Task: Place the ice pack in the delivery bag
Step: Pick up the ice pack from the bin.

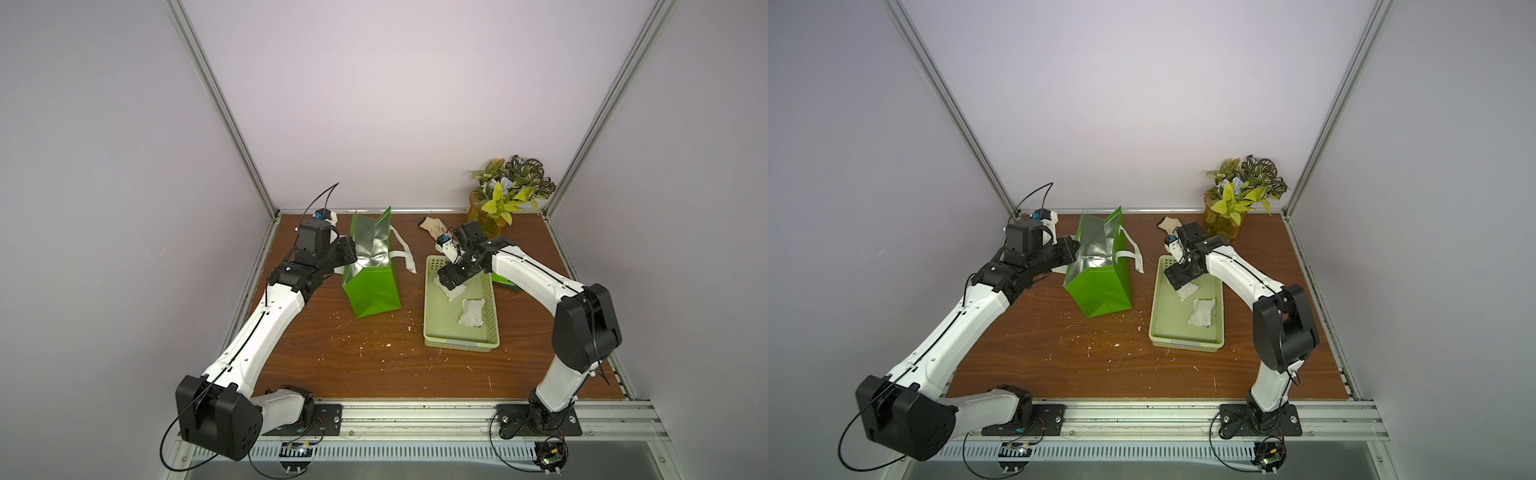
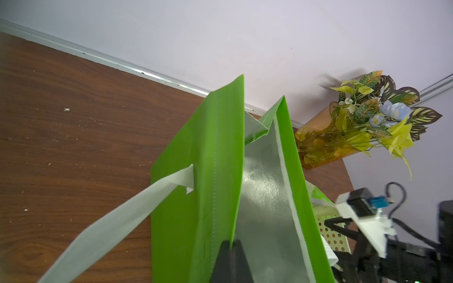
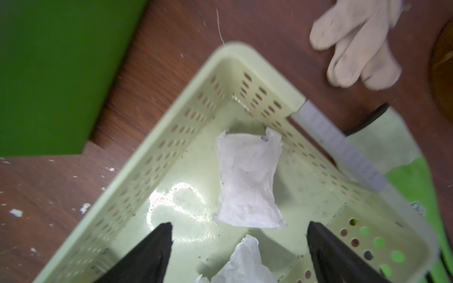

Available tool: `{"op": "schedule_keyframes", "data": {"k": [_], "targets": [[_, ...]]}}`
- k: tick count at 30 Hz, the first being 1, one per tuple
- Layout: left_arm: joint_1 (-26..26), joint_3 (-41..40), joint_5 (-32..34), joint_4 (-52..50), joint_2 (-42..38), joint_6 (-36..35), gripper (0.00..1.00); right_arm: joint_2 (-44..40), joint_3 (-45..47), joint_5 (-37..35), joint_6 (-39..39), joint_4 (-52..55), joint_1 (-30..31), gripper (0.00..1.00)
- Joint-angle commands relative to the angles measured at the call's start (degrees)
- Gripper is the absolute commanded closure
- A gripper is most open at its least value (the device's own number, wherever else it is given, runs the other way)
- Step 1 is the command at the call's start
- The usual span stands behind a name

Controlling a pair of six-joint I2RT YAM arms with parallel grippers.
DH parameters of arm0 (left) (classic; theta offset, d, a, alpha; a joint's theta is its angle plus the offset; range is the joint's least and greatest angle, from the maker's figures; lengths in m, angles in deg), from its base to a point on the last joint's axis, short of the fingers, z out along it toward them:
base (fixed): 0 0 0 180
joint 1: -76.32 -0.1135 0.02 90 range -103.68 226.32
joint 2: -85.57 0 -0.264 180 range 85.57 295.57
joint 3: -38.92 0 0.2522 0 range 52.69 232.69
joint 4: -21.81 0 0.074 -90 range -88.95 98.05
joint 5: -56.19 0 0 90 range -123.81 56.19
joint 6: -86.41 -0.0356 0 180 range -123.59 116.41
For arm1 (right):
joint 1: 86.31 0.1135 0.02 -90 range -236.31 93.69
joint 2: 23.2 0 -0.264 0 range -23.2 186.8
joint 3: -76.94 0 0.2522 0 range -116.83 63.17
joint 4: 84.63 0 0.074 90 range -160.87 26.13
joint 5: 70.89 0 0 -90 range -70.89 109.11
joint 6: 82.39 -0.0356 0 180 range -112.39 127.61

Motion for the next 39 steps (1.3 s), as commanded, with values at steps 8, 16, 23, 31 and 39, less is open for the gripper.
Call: {"op": "schedule_keyframes", "data": {"k": [8,16,23,31,39], "targets": [[-0.8,1.5,-0.3,-1.6,0.2,-0.7,1.0,4.9,-0.3,-1.3,0.6,0.5,-0.3,0.01],[-0.8,1.3,0.3,-2.2,0.0,-0.9,1.0,8.4,0.1,0.3,0.5,-3.1,-0.6,0.09],[-0.7,1.4,0.3,-2.2,0.3,-0.9,1.0,10.8,3.6,0.3,0.3,-5.8,-0.6,0.18],[-0.7,1.4,-0.2,-1.9,0.7,-0.6,1.0,6.7,6.4,-0.3,-0.7,-8.6,-0.6,0.49],[-0.8,1.5,-1.1,-1.3,0.7,-0.6,1.0,-3.1,5.0,3.2,-1.9,-7.4,-0.6,0.57]]}}
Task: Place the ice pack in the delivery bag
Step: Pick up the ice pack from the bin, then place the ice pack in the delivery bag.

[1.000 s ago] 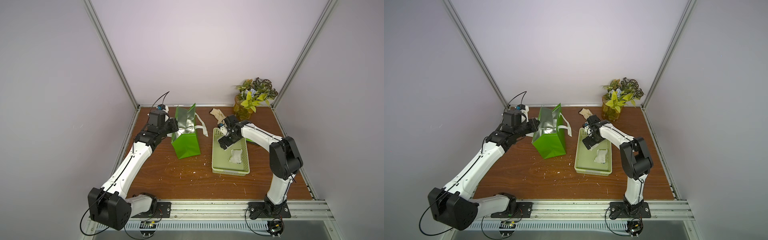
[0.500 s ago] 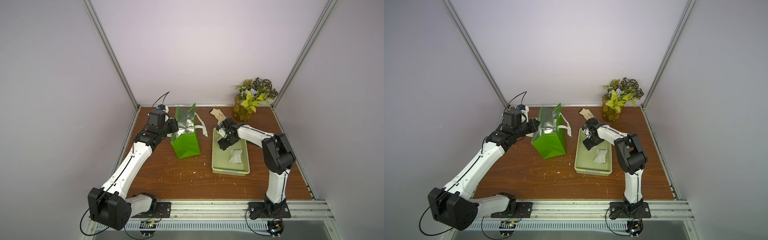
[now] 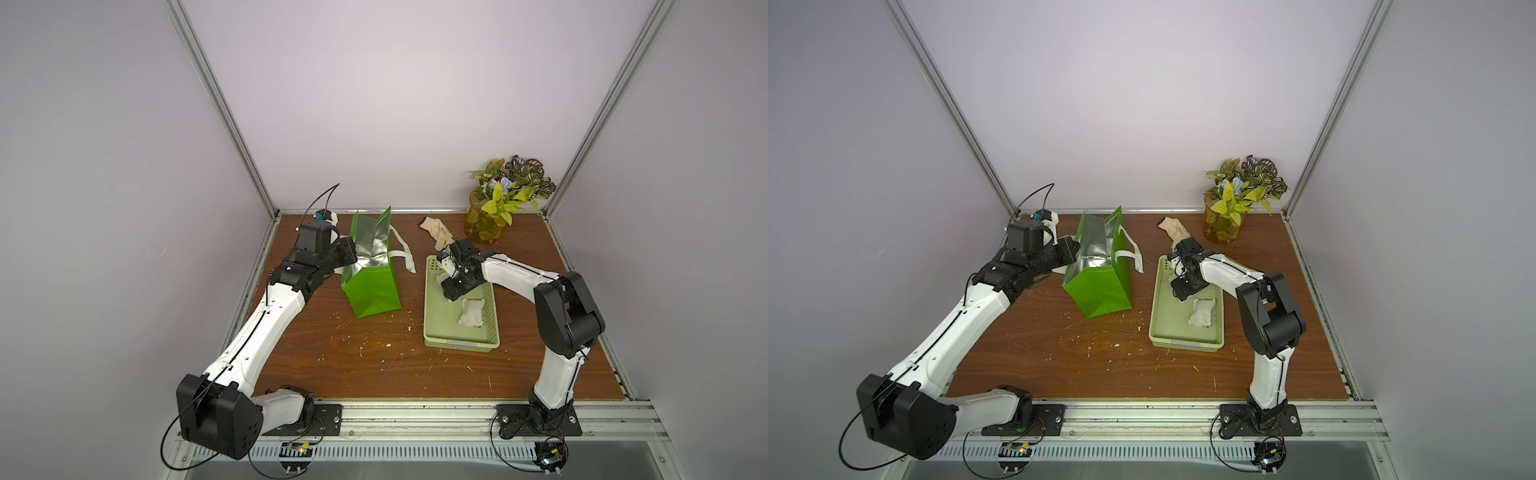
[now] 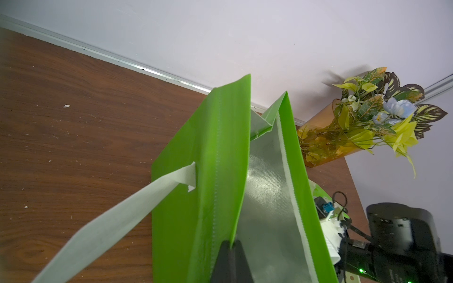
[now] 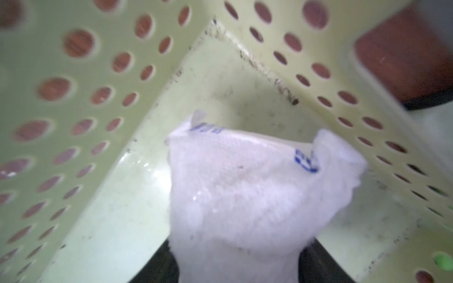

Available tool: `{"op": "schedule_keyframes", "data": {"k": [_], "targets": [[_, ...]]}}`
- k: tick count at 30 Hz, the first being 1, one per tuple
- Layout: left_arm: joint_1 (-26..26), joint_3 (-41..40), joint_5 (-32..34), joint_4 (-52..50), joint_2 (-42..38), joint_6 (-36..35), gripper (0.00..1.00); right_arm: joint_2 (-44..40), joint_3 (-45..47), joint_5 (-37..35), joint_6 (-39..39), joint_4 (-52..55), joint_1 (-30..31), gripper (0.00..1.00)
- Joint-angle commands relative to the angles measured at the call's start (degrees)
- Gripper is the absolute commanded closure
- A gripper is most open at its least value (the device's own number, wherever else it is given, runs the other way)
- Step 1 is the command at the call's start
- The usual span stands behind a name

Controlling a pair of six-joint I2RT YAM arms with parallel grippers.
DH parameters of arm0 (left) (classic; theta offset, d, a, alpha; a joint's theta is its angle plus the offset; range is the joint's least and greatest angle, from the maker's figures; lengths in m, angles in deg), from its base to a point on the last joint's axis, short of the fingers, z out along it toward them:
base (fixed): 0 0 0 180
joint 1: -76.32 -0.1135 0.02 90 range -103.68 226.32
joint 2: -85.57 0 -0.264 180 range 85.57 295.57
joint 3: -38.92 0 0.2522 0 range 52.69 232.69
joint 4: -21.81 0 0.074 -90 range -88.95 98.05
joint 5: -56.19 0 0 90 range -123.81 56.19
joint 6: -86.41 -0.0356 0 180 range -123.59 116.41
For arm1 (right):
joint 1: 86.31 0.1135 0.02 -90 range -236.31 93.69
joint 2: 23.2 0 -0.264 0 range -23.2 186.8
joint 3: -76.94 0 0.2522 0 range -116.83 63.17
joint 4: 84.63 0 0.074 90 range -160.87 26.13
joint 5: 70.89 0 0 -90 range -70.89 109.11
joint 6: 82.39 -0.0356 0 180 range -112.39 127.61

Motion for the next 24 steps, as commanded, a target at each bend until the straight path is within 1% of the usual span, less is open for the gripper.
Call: {"op": "schedule_keyframes", "data": {"k": [1,3,6,10,15,19,21,24], "targets": [[-0.8,1.5,-1.1,-0.7,0.3,-0.5,1.0,-8.6,-2.2,4.1,-1.4,0.0,0.1,0.58],[-0.8,1.5,-1.4,-0.5,0.3,-0.3,1.0,-12.2,-3.5,6.1,-3.4,-0.7,0.8,0.59],[-0.8,1.6,-2.0,0.6,0.3,0.5,1.0,-15.7,-8.1,9.1,-6.9,-2.4,3.0,0.6],[-0.8,2.0,-3.7,1.8,0.3,1.5,1.0,-16.1,-17.0,12.0,-14.0,-6.6,7.8,0.61],[-0.7,2.4,-3.3,1.8,0.3,2.0,1.0,-10.7,-27.0,12.0,-22.8,-11.3,13.7,0.62],[-0.8,1.9,-3.0,2.6,0.1,3.2,1.0,-5.2,-32.3,9.1,-29.5,-14.8,17.5,0.62],[-0.8,1.6,-2.9,3.1,0.1,3.9,1.0,-1.7,-35.7,7.4,-31.4,-13.5,18.7,0.63],[-0.7,1.5,-2.7,3.6,0.1,4.5,1.0,3.7,-41.5,4.5,-32.0,-8.7,20.1,0.63]]}}
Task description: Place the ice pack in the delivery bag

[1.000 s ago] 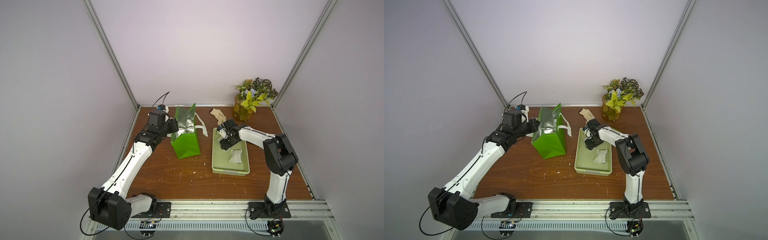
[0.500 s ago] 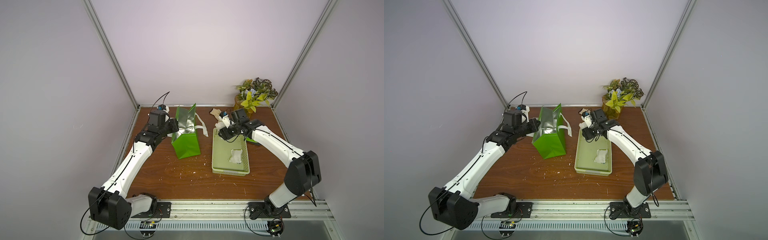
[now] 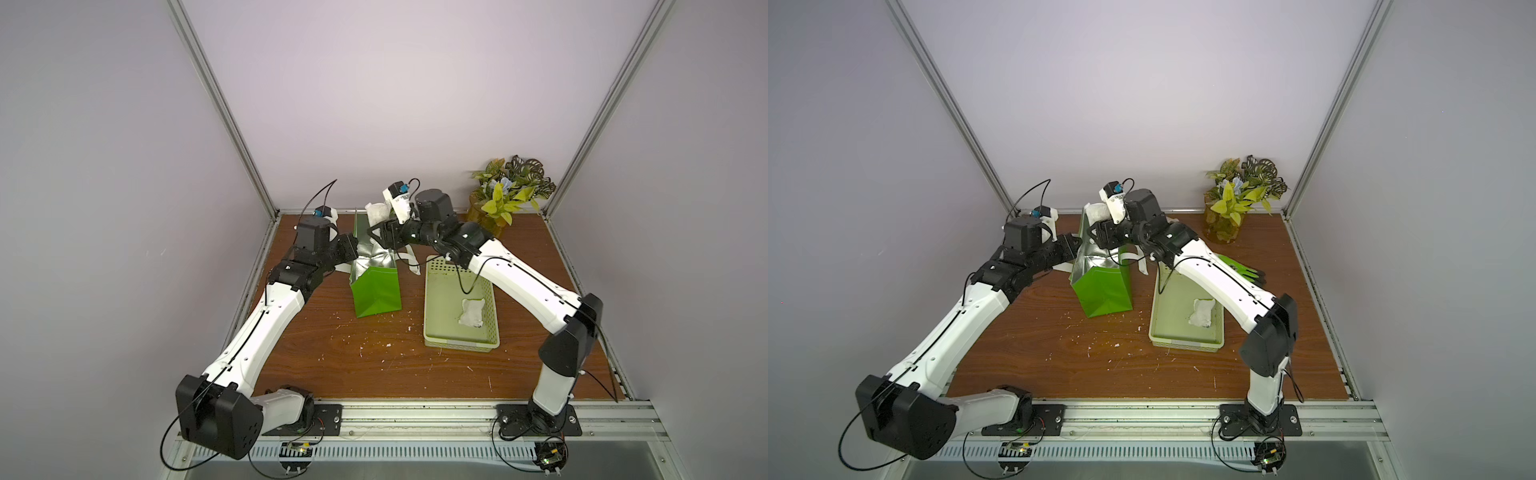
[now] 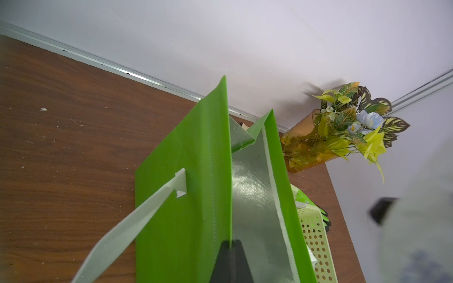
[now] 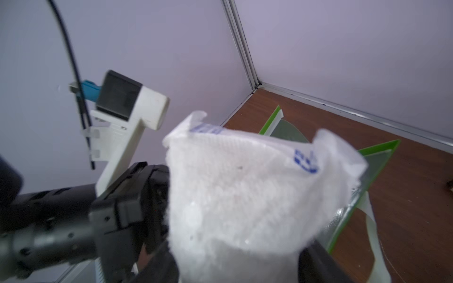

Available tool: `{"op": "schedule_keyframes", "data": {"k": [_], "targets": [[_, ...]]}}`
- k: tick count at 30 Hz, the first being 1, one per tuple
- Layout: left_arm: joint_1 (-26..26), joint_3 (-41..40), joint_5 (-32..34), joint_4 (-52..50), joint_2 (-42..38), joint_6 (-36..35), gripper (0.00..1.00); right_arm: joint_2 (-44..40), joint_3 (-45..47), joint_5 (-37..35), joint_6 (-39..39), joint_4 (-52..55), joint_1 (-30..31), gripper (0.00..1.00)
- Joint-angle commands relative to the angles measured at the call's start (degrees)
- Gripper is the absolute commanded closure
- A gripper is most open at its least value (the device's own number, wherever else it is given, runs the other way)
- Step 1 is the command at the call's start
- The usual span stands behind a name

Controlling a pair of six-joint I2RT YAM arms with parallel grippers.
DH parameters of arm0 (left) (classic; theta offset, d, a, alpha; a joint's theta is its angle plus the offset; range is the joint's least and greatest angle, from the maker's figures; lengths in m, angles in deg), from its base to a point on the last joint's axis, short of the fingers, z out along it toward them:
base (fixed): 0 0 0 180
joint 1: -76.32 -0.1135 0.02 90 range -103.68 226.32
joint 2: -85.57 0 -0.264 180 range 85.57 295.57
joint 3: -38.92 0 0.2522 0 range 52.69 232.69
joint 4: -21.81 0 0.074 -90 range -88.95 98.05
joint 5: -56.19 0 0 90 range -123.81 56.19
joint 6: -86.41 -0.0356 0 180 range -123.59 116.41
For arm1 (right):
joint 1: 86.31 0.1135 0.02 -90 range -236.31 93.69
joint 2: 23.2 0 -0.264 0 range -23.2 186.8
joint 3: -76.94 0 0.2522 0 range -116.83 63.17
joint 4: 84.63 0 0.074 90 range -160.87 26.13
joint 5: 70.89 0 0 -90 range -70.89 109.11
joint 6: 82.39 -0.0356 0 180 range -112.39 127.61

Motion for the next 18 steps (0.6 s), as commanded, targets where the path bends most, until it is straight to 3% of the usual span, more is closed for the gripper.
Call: {"op": "schedule_keyframes", "data": {"k": [1,11,18], "targets": [[-0.7,0.5,-0.2,1.4,0.0,1.3,1.0,4.0,-6.4,-5.2,-4.0,3.4,1.0,0.63],[-0.7,0.7,0.0,1.3,-0.3,0.2,1.0,8.5,-9.0,-11.8,-0.4,13.7,1.9,0.59],[-0.7,0.6,-0.4,1.6,0.1,0.0,1.0,9.0,-12.1,-12.7,2.2,17.4,2.5,0.31]]}}
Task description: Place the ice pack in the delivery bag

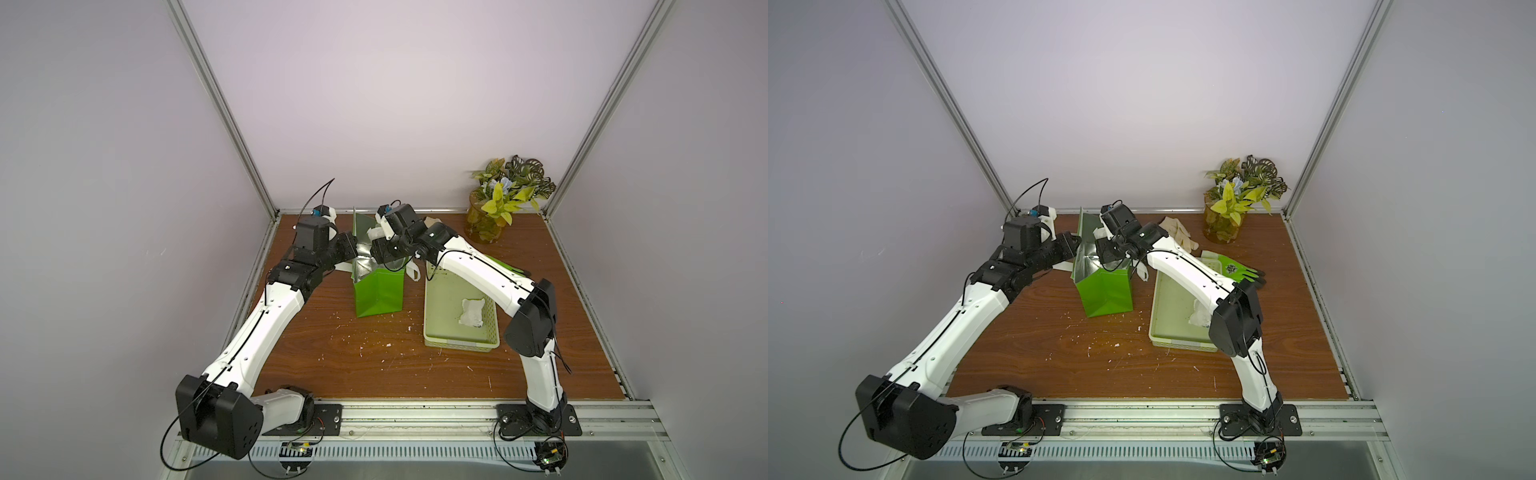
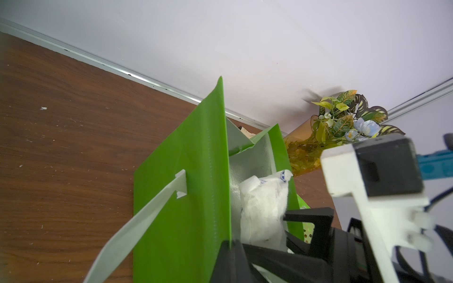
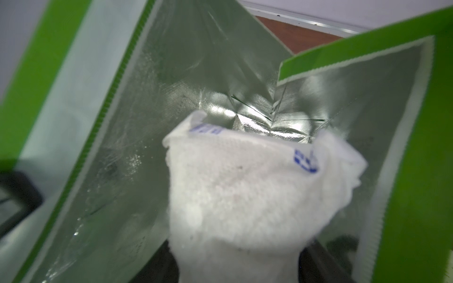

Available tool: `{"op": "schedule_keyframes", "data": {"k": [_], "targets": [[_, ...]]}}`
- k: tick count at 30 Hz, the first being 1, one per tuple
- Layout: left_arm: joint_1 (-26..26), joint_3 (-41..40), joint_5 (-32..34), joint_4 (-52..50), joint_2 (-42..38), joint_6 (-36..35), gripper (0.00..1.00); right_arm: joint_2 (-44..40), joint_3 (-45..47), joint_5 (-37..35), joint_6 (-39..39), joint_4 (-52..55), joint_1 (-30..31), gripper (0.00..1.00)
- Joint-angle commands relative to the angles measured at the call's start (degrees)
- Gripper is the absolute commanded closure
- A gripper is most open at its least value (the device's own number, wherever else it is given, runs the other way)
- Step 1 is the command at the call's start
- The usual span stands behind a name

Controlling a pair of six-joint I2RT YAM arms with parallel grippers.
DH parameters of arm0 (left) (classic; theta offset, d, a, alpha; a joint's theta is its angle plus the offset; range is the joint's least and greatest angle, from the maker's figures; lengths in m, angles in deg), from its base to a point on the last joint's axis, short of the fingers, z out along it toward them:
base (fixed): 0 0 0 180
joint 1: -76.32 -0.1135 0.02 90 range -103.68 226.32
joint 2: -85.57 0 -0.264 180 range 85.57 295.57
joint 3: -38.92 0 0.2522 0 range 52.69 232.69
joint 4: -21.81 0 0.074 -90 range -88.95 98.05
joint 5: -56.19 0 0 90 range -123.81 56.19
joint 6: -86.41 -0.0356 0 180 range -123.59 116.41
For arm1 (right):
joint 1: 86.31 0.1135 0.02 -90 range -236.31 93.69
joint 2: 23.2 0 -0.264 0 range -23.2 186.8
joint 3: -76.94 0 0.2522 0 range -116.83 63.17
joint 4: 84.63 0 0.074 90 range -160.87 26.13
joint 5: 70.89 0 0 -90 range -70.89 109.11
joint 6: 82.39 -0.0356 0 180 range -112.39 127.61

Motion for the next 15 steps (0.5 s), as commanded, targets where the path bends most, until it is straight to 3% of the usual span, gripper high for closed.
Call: {"op": "schedule_keyframes", "data": {"k": [1,9,12,15], "targets": [[-0.5,0.6,-0.6,1.1,0.1,-0.8,1.0,-2.2,-4.4,-0.9,2.2,0.7,0.5,0.27],[-0.5,0.9,-0.4,0.4,-0.2,-1.6,1.0,-4.8,-11.8,-4.4,7.6,11.1,-0.3,0.04],[-0.5,0.9,-0.7,0.5,-0.2,-1.8,1.0,-8.7,-8.1,-8.4,7.4,16.0,-1.8,0.05],[-0.5,0.7,-0.5,0.6,-0.4,-2.0,1.0,-15.4,2.5,-13.4,3.9,19.2,-3.9,0.05]]}}
